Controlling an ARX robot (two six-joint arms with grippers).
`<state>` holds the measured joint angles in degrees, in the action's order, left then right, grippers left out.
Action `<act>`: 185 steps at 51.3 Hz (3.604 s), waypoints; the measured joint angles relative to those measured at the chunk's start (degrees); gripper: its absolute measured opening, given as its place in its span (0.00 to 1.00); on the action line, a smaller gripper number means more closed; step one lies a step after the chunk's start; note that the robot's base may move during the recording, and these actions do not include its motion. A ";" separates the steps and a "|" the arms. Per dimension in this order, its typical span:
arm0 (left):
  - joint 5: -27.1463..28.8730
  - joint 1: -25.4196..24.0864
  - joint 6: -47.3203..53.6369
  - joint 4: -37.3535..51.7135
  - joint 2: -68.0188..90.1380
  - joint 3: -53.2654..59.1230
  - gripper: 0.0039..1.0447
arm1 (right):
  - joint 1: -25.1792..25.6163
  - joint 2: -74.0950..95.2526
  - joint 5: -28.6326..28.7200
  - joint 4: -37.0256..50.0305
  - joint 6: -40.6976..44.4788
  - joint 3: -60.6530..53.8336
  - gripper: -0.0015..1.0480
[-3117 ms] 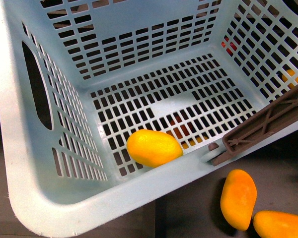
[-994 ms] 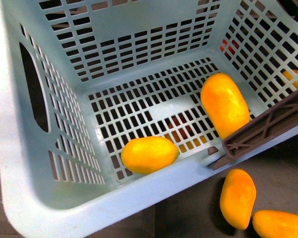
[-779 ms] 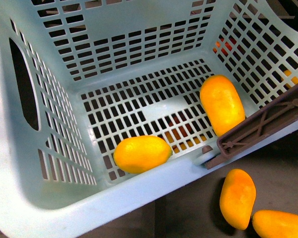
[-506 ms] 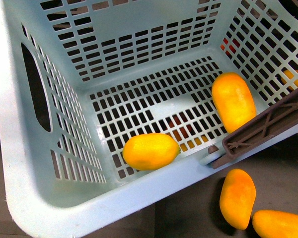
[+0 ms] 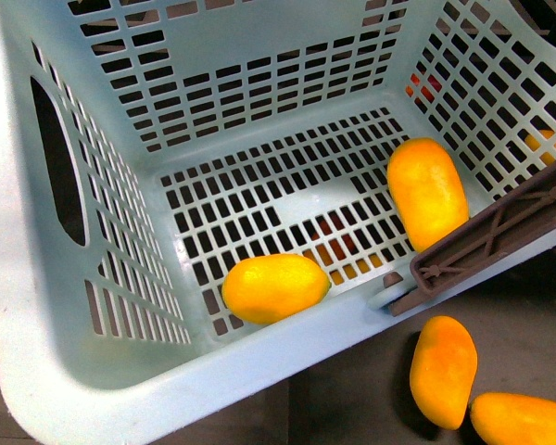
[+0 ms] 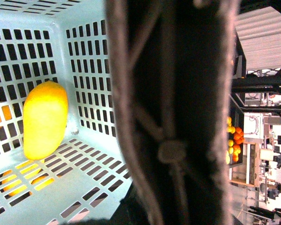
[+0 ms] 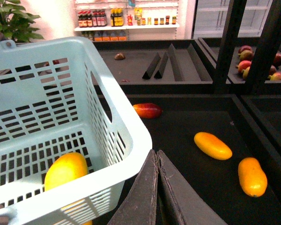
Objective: Pick lemon and mango into basket
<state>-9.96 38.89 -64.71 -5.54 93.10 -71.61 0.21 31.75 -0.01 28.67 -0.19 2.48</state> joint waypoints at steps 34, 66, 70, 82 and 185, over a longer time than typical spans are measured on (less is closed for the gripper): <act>-0.11 0.00 0.07 0.00 0.00 -0.02 0.04 | -0.09 -17.68 0.00 -14.56 0.02 -1.49 0.02; -0.17 -0.02 0.04 0.00 0.00 -0.02 0.04 | -0.11 -31.34 -0.02 -28.57 0.04 -1.46 0.02; -0.07 -0.02 0.13 0.00 0.00 -0.02 0.04 | -0.11 -31.36 0.00 -28.57 0.02 -1.46 0.15; -0.13 -0.02 0.11 0.00 0.00 -0.02 0.04 | -0.11 -31.39 0.00 -28.57 0.02 -1.46 0.62; 30.05 -22.86 -9.53 15.85 -3.43 15.54 0.85 | -0.11 -31.47 0.04 -28.59 0.02 -1.46 0.92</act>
<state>20.10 16.03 -74.24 10.31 89.67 -56.07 0.10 0.27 0.03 0.08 -0.16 1.02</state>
